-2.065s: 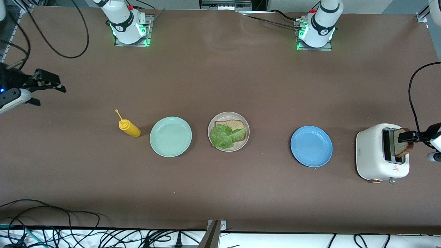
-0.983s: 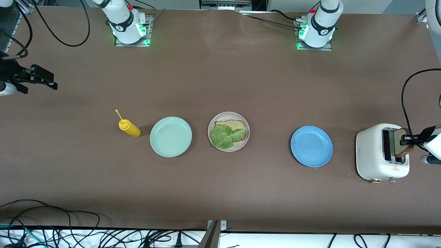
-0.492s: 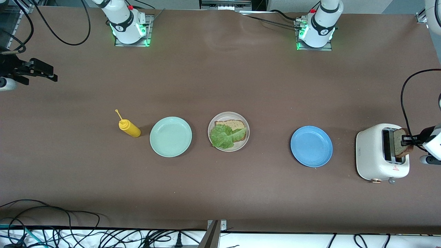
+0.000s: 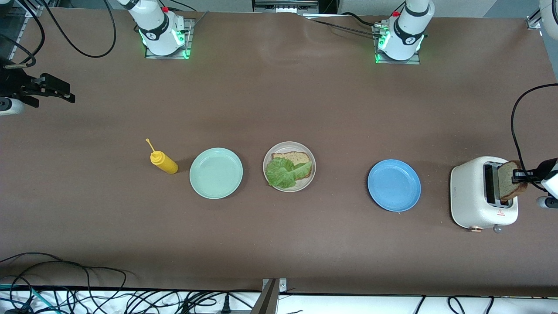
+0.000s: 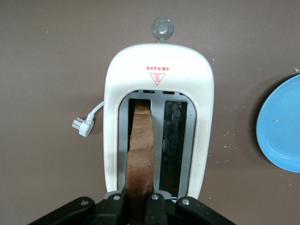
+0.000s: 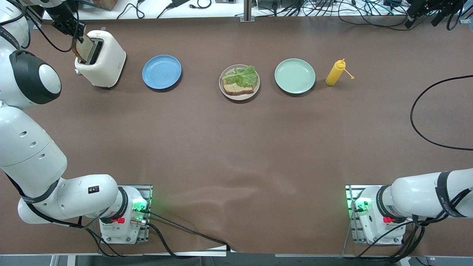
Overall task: Make sandwich on beige plate with both arms
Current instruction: 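Lower the left gripper and grasp the bread slice in the toaster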
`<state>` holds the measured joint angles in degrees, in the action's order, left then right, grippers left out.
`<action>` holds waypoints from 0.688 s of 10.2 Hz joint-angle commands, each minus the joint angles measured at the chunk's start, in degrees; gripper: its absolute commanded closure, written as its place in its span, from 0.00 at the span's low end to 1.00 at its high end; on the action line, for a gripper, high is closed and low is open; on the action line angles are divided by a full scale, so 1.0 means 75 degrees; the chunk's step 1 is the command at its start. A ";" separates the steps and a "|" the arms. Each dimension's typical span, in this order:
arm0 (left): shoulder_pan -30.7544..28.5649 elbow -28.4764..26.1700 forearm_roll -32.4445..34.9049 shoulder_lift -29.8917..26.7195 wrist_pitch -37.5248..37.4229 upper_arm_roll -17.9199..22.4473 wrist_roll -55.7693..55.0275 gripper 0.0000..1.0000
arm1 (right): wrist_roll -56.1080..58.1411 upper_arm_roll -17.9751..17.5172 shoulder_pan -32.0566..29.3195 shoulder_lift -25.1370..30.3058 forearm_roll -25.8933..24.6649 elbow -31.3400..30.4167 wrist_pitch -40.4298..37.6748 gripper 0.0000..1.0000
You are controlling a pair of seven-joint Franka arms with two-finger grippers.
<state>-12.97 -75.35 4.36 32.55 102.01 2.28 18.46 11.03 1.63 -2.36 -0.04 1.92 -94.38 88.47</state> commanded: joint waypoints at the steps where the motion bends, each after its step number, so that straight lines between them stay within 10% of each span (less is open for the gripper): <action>1: 0.0076 0.0600 0.0204 0.0078 -0.0591 -0.0010 0.0058 1.00 | -0.0204 -0.0135 -0.0120 0.0298 -0.0150 -0.0236 0.0191 0.00; 7: 0.0486 0.1479 0.0110 0.0078 -0.1681 -0.0022 -0.0024 1.00 | -0.0686 -0.0100 -0.0061 0.0216 -0.0127 -0.0283 0.0603 0.00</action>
<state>-10.37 -67.47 4.36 32.54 92.49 2.05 18.41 6.73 1.15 -2.40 0.40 1.59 -94.82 91.78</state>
